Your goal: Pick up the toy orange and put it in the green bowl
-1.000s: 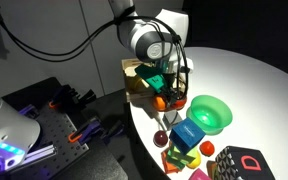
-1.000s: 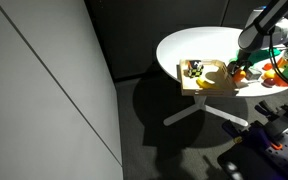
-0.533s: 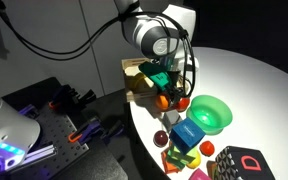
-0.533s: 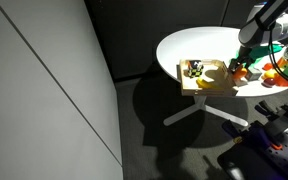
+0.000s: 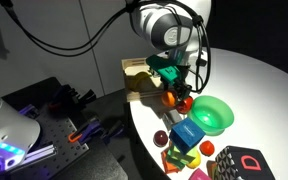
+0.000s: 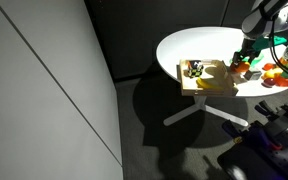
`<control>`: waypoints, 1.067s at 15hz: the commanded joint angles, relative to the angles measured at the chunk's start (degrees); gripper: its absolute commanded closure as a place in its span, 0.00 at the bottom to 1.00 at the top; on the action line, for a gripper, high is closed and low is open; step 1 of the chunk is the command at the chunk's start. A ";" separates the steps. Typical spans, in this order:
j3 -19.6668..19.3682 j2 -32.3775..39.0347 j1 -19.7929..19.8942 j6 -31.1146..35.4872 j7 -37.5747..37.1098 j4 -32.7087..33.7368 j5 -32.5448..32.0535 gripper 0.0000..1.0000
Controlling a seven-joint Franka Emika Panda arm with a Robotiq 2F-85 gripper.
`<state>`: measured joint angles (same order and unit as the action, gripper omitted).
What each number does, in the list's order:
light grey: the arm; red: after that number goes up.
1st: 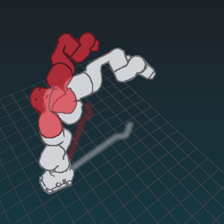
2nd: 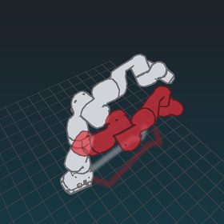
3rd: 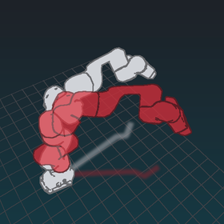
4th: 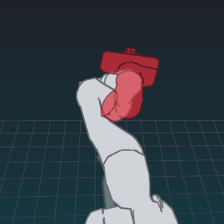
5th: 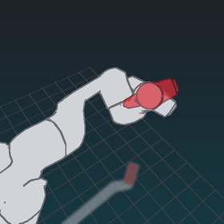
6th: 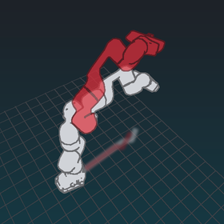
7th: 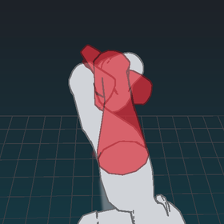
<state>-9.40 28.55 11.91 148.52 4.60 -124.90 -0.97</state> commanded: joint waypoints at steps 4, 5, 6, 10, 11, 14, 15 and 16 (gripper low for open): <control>0.46 -1.23 2.43 -6.49 0.79 4.49 2.06 0.45; 0.57 -1.15 2.82 -7.55 1.07 5.32 2.44 0.45; 0.64 -1.07 3.14 -8.57 1.20 6.12 2.90 0.45; 0.63 -0.93 4.24 -12.35 1.66 9.34 4.41 0.45; 0.44 -0.82 4.38 -13.05 1.43 10.18 4.46 0.45; -0.58 0.09 4.42 -14.30 0.04 12.69 3.62 0.45; -1.08 0.50 4.32 -14.19 -0.74 13.35 3.23 0.45; -1.52 0.84 4.24 -13.92 -1.29 13.88 3.01 0.45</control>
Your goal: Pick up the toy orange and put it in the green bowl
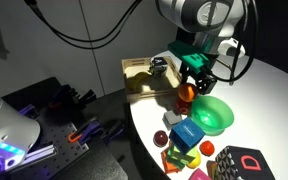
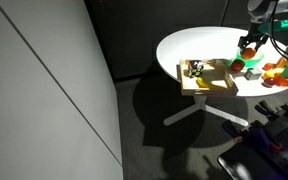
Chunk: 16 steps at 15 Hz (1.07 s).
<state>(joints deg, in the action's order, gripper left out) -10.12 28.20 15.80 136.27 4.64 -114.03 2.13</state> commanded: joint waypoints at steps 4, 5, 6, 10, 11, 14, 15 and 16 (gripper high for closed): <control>-2.75 3.36 -0.10 1.30 -4.64 4.30 -0.77 0.45; -3.24 4.08 -0.30 2.44 -5.78 4.47 -1.00 0.45; -3.65 4.85 -0.47 3.59 -6.83 4.63 -1.20 0.45; -4.80 7.57 -0.74 6.45 -10.15 5.74 -1.21 0.45; -4.85 7.86 -0.58 6.37 -10.50 6.01 -0.94 0.42; -5.03 8.30 -0.38 5.94 -10.99 6.59 -0.83 0.01; -5.02 8.11 -0.31 5.61 -10.89 6.62 -0.78 0.00; -4.99 7.83 -0.24 5.34 -10.75 6.61 -0.74 0.00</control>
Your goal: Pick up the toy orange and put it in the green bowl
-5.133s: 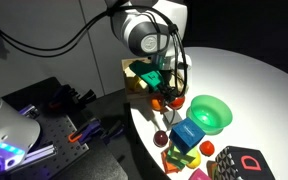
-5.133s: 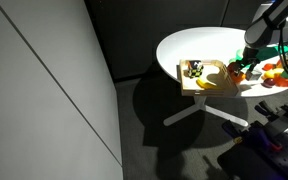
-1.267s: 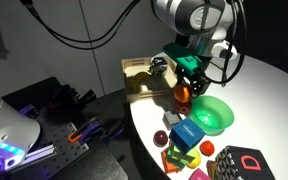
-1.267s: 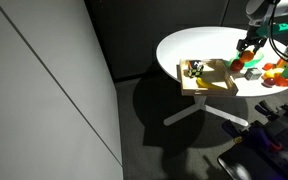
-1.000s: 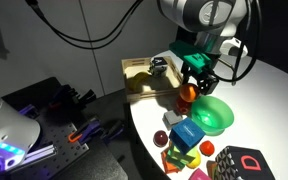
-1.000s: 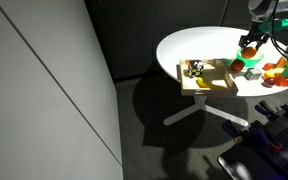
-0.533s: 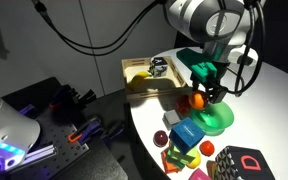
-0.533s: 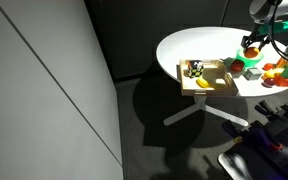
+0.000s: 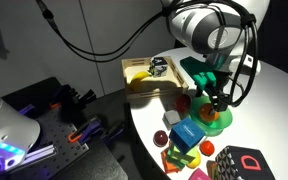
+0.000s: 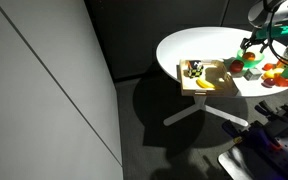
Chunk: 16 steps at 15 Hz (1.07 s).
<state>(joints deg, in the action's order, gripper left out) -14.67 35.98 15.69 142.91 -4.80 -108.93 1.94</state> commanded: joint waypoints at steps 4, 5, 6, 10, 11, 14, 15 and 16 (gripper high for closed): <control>0.79 -1.41 0.95 -3.57 1.00 1.66 0.42 0.00; 1.09 -1.83 1.15 -4.26 1.56 1.67 0.61 0.00; 1.39 -2.26 1.31 -4.89 2.16 1.64 0.78 0.00; 2.39 -4.19 1.33 -6.96 3.96 0.91 0.90 0.00; 2.64 -4.62 1.26 -7.44 4.49 0.71 0.83 0.00; 3.44 -6.20 0.91 -8.65 6.51 -0.40 0.38 0.00; 3.73 -6.75 0.84 -8.89 7.52 -0.92 0.19 0.00; 3.96 -7.42 0.73 -8.98 8.61 -1.62 -0.12 0.00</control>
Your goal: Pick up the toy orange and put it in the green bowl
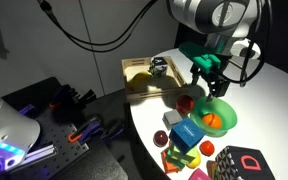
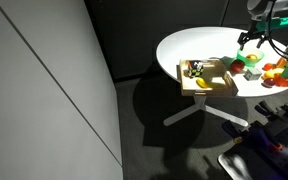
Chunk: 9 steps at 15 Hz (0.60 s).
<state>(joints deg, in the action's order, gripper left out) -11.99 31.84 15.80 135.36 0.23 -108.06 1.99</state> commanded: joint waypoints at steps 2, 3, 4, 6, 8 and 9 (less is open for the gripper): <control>1.70 -4.55 0.56 -2.02 5.95 -3.63 -0.60 0.00; 1.81 -5.16 0.50 -2.24 6.95 -4.25 -0.81 0.00; 1.76 -6.01 0.35 -2.40 7.88 -5.16 -1.23 0.00; 1.90 -7.50 0.37 -2.66 10.29 -6.84 -1.78 0.00; 2.01 -9.00 0.32 -2.26 12.49 -8.81 -2.24 0.00; 2.10 -9.66 0.36 -2.15 13.57 -9.66 -2.39 0.00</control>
<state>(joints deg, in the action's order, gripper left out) -10.50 26.14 15.75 133.85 10.54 -113.94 0.98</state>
